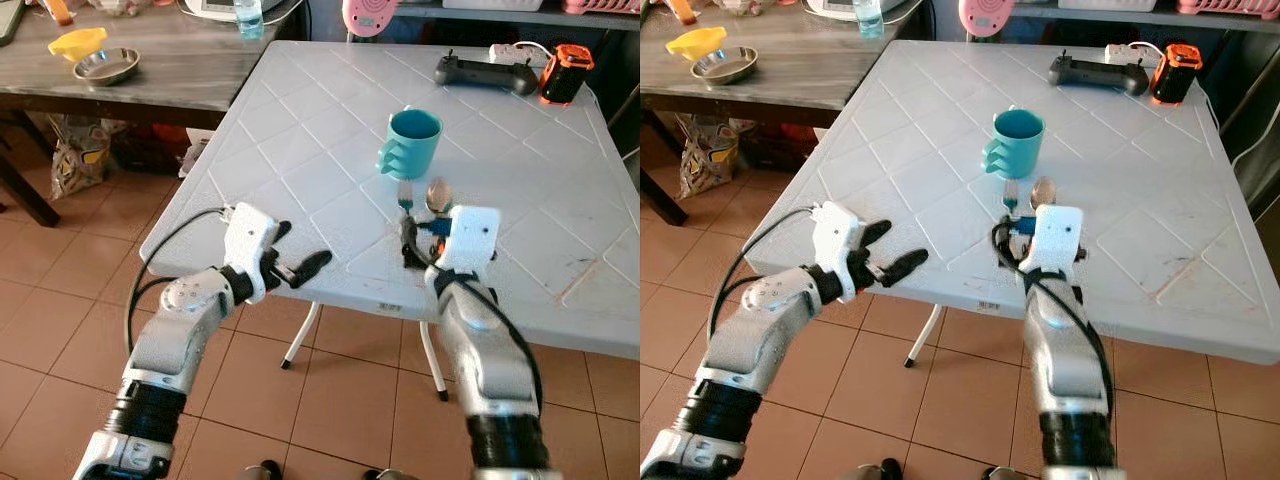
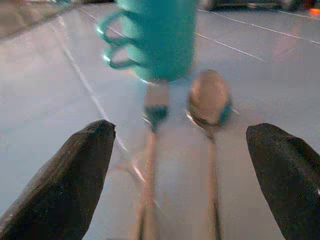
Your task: Setting the table
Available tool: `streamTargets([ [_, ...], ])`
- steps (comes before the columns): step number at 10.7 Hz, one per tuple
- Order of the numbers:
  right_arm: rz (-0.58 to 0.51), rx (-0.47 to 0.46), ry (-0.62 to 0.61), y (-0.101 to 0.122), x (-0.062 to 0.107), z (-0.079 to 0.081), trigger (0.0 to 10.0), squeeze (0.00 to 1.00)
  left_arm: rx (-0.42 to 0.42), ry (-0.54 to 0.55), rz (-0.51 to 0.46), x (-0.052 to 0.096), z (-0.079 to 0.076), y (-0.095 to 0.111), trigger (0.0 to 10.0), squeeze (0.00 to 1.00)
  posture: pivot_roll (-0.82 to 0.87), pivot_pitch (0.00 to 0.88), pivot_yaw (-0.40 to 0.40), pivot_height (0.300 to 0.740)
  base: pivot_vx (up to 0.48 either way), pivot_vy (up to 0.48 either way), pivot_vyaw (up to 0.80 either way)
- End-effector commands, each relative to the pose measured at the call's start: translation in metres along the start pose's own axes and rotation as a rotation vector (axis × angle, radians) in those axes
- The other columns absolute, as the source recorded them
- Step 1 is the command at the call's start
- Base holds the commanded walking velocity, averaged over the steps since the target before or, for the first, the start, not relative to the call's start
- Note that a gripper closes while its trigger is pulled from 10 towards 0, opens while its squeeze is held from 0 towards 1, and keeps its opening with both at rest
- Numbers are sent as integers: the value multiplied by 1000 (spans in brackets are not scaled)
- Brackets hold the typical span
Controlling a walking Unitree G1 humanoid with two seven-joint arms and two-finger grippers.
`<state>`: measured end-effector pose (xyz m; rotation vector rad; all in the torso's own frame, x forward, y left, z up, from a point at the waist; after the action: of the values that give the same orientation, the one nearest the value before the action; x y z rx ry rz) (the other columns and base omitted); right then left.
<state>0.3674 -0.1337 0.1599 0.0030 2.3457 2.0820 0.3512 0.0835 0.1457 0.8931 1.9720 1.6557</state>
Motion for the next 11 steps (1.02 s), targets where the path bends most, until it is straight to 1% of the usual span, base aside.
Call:
streamTargets([
  [1,-17,-18,17,4,-3,2,10000,0,-6,-15,4,1,-4,0,10000,0,-15,151,46,740,0,0,0],
  [2,-9,-50,15,6,-7,2,10000,0,-7,-20,8,1,-5,-1,10000,0,-15,151,46,740,0,0,0],
  [3,24,-42,34,2,-12,6,10000,0,-8,-23,10,0,-6,0,10000,0,-16,156,47,740,0,0,0],
  [6,62,-34,15,-2,-21,14,10000,0,-10,-33,19,1,-9,-1,10000,0,-11,161,50,740,0,0,0],
  [7,82,-21,13,-6,-23,15,10000,0,-6,-36,21,1,-10,-2,10000,0,-8,164,54,740,0,0,0],
  [8,102,-20,-11,-10,-27,9,10000,0,12,-52,31,0,-14,-3,10000,0,-8,164,54,740,0,0,0],
  [10,128,-53,-23,-10,-35,7,10000,0,8,-61,34,0,-17,-5,10000,0,-7,170,56,740,0,0,0],
  [11,124,-50,-18,-9,-38,9,10000,0,8,-63,38,1,-18,-5,10000,0,-7,170,56,740,0,0,0],
])
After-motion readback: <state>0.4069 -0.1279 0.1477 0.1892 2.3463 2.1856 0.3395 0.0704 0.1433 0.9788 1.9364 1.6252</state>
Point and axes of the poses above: a point about 5 cm out from each wrist's last joint towards the gripper, its own x axis pointing back from the gripper into the wrist, its own y axis along the axis of the wrist's last joint, z = x × y, the point moved 4 cm from there along -x, pointing out of the wrist towards the gripper, and after that the axes turned 11 degrees about x, right-handed, at the moved point
